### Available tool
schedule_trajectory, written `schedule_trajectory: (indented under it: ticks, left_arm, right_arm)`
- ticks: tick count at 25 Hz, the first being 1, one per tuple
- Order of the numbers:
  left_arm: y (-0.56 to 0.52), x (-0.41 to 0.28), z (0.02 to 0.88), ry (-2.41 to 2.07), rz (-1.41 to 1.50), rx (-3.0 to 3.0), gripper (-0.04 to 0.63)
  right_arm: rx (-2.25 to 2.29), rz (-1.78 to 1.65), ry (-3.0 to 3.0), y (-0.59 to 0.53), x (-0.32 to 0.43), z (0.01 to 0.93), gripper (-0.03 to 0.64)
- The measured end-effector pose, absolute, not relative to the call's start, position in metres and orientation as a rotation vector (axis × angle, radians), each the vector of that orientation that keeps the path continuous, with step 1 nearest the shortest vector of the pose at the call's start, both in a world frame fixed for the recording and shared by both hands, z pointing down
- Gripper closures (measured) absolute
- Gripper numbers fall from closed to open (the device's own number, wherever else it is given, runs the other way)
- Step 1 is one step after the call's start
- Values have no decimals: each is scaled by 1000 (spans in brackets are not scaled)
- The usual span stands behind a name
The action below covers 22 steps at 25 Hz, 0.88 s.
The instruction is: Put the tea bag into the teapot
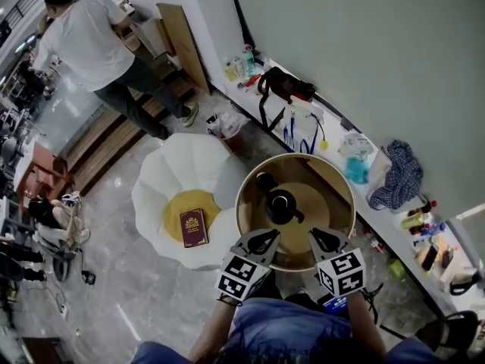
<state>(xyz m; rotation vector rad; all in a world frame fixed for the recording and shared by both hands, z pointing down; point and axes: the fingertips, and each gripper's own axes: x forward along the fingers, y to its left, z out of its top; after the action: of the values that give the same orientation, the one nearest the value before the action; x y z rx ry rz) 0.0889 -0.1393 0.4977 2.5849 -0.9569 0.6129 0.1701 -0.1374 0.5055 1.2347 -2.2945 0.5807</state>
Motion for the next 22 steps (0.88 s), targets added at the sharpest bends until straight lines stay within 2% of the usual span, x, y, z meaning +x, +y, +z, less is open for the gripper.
schedule_trajectory:
  ticks: [14, 22]
  left_arm:
    - [-19, 131, 509, -966, 684, 2551, 577]
    - [5, 134, 504, -934, 742, 2563, 577]
  right_arm:
    - [1157, 564, -2371, -27, 196, 501, 580]
    - [1193, 607, -2391, 0, 200, 497, 580]
